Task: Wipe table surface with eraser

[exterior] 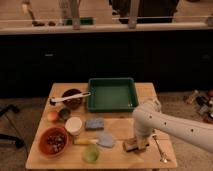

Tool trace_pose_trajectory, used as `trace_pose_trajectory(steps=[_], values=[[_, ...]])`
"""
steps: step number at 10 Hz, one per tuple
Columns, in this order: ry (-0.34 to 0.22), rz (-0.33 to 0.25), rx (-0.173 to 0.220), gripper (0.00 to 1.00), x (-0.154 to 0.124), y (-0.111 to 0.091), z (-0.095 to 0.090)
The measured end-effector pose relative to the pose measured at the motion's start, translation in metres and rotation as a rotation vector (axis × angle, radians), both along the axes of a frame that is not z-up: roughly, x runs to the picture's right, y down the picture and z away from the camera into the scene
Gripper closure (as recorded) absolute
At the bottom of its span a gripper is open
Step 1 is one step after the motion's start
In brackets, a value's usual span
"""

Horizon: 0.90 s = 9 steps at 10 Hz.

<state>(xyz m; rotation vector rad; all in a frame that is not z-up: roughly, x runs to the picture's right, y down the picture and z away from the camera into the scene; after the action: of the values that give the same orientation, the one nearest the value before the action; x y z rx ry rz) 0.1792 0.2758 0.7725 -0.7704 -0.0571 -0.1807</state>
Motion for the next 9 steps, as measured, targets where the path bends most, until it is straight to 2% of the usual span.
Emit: trace_pose_trajectory(steps=[3, 6, 8, 9], values=[[-0.014, -0.011, -0.012, 0.96, -0.007, -0.001, 0.007], [-0.086, -0.015, -0.04, 0.96, -0.022, 0.003, 0.004], [-0.131, -0.043, -0.066, 0.96, -0.033, 0.013, -0.002], [-0.149, -0.068, -0.092, 0.96, -0.034, 0.028, -0.009]])
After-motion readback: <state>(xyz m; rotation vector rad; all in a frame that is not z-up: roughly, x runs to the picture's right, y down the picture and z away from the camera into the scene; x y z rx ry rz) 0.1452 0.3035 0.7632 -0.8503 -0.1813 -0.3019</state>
